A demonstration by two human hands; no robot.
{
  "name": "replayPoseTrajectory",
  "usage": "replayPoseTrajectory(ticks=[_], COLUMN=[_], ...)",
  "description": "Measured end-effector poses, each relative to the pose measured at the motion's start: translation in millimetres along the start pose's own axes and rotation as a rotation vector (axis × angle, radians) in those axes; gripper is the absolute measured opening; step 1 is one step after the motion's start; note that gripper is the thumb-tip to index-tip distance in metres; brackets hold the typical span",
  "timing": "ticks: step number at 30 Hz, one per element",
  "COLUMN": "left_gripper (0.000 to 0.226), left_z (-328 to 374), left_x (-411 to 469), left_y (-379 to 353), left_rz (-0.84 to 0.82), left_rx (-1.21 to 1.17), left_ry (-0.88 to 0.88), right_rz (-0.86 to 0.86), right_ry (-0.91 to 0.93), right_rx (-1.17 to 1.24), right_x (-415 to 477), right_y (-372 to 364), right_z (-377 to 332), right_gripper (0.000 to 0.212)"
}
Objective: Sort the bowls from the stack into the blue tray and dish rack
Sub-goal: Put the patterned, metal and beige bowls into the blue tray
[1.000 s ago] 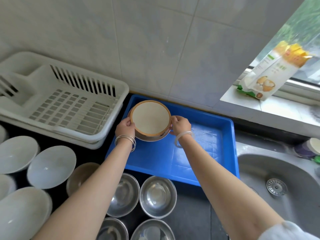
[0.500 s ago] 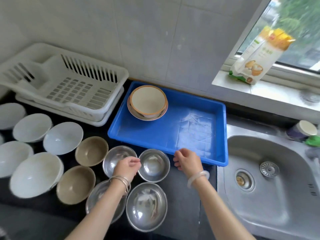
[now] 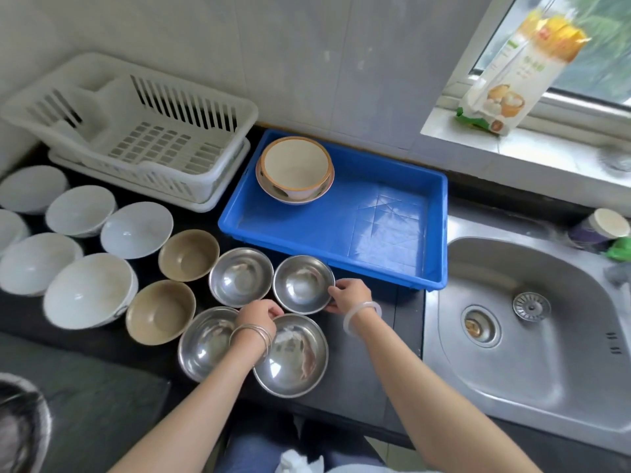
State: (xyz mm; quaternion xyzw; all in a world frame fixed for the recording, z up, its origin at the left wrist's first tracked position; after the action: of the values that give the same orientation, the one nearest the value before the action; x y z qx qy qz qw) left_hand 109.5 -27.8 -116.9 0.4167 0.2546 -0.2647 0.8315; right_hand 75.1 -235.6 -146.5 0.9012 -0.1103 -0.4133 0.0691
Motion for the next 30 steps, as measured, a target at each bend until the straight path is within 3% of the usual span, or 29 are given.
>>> replayPoseTrajectory(ticks=[6,9,16,24,30], left_gripper=[0.028,0.014,0.014,0.02,0.021], left_z=[-2.9,-4.9,15.6,18.0,11.1], left_x=[1.0,3.3,13.8,25.6,24.2], left_y=[2.1,-0.3,-0.7,-8.5,-22.9], left_rz=[0.01,-0.009,-0.003,-0.029,-0.155], left_rx=[-0.054,-0.12,-0.206,-0.474,-0.773], left_ry=[-0.015,-0.016,-0.082,-0.064,0.032], right_rz=[0.015,0.014,0.069,0.184,0.2], right_ry=[-0.013,-0.003,0.123,0.102,0.095], right_rx=[-0.088,-0.131,-0.054,-0.111,-0.148], right_x=[-15.5,-28.0,-59.7,-70.1,-65.1], right_y=[17.5,26.5,52.6,60.6,48.4], right_z=[-10.5,-14.5,-23.0,6.8,19.0], right_gripper=[0.019,0.021,0.022,0.015,0.014])
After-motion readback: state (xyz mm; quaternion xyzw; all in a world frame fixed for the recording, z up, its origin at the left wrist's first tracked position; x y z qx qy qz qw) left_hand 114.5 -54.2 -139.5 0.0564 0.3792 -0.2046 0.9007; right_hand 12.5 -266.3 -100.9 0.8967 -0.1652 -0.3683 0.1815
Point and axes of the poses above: each hand's wrist, its own x-axis towards the middle knuckle, its own y-axis out of the back of the hand, z = x × y, the point moved 10 cm from there along x, towards the middle knuckle, and after that the axes turned 9 degrees about -z, right-handed, at the moved point
